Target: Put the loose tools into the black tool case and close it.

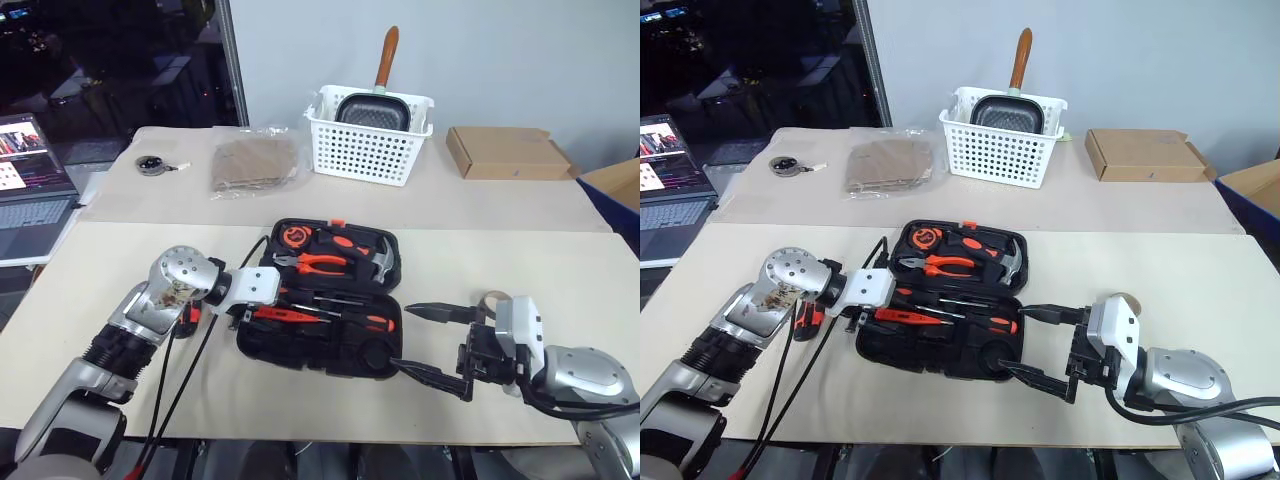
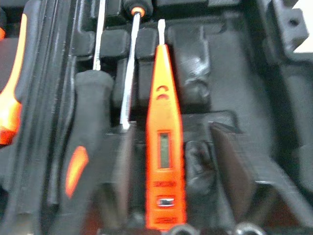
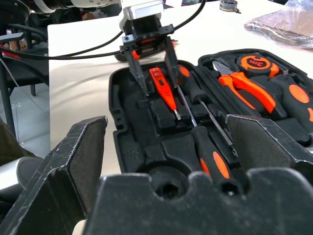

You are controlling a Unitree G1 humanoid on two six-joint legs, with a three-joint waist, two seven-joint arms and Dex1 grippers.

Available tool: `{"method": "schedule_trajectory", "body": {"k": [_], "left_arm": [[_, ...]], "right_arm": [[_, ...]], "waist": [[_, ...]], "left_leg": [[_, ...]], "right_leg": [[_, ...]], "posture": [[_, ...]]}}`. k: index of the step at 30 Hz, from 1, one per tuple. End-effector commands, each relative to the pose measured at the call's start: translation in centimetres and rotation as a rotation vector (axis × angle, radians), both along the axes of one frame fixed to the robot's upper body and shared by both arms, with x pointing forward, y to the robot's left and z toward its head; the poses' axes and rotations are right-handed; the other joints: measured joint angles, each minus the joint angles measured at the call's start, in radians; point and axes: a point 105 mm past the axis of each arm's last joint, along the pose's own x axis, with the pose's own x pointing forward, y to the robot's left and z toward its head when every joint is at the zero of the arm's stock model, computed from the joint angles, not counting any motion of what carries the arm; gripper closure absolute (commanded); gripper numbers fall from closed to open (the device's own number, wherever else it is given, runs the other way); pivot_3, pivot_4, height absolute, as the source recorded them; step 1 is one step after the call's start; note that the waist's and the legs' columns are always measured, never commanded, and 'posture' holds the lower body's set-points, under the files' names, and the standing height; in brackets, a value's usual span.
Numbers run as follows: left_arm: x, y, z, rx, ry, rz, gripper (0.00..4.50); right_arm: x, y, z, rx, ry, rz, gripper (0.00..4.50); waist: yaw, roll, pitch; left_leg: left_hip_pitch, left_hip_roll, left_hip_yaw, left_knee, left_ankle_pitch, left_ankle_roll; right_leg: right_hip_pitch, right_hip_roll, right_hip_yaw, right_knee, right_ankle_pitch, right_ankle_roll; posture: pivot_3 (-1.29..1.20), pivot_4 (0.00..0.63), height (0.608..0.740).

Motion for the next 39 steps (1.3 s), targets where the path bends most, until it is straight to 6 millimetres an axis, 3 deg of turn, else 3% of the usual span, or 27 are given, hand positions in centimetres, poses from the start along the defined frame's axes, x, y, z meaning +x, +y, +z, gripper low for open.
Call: {"method": "schedule_trajectory", "body": {"k": [1, 5, 10, 16, 20, 27, 36, 39], "left_arm": [[-0.9, 0.2, 4.8, -0.171, -0.017, 0.047, 1.41], [-1.2, 0.6, 5.4, -0.311, 0.039, 0.184, 2.58], [-0.5, -0.1, 3.0, -0.461, 0.044, 0.378, 4.45], [-0.5, -1.0, -0.4, -0.475, 0.041, 0.505, 4.45], [-0.9, -0.9, -3.2, -0.39, 0.069, 0.523, 4.45], [-2.1, 1.1, -7.3, -0.209, 0.104, 0.543, 4.45], [-2.0, 2.9, -8.3, -0.146, 0.09, 0.572, 4.45], [-1.6, 1.6, -3.5, -0.446, 0.091, 0.583, 4.45]], "right_arm": [[-0.3, 0.1, 0.8, 0.001, -0.032, 0.011, 0.0], [-0.2, 0.1, 0.9, 0.002, -0.034, 0.008, 0.0], [-0.2, 0.0, 0.9, 0.003, -0.032, 0.004, 0.0], [-0.1, -0.1, 0.9, 0.003, -0.029, -0.002, 0.0], [0.0, 0.0, 1.0, 0.001, -0.03, -0.001, 0.0], [0.0, -0.2, 1.1, -0.003, -0.031, -0.006, 0.0], [0.0, -0.2, 1.0, -0.001, -0.022, -0.019, 0.0], [1.1, -0.8, 1.7, 0.051, -0.026, -0.119, 0.0]], "waist": [[-0.002, 0.0, 0.0], [-0.007, 0.001, -0.001], [-0.004, 0.002, -0.001], [0.0, 0.002, -0.001], [0.0, 0.002, -0.001], [-0.001, 0.005, -0.004], [-0.003, 0.008, -0.006], [-0.003, 0.01, -0.007]], "left_leg": [[0.0, 0.0, 0.0, 0.0, 0.0, 0.0], [0.001, 0.0, 0.0, 0.0, 0.0, 0.0], [0.003, 0.0, 0.0, 0.001, 0.0, 0.0], [0.004, 0.0, 0.0, 0.001, 0.0, 0.0], [0.005, 0.0, 0.0, 0.001, 0.0, 0.0], [0.008, 0.0, 0.001, 0.0, 0.0, 0.0], [0.023, 0.002, 0.002, -0.001, 0.0, 0.0], [0.024, 0.002, 0.002, -0.001, 0.0, -0.001]], "right_leg": [[0.0, 0.0, 0.0, 0.0, 0.0, 0.0], [0.001, -0.001, 0.001, 0.001, 0.0, 0.0], [0.003, -0.001, 0.001, 0.001, 0.0, 0.001], [0.003, -0.001, 0.002, 0.001, 0.001, 0.001], [0.003, -0.001, 0.002, 0.001, 0.001, 0.001], [0.005, -0.002, 0.003, 0.001, 0.001, 0.001], [0.021, -0.004, 0.004, -0.001, -0.003, 0.008], [0.021, -0.005, 0.005, -0.001, -0.004, 0.008]], "posture": [[0.0, 0.15, 0.74], [0.0, 0.15, 0.74], [0.0, 0.15, 0.74], [0.0, 0.15, 0.74], [0.0, 0.15, 0.74], [0.0, 0.15, 0.74], [0.0, 0.15, 0.74], [0.0, 0.15, 0.74]]}}
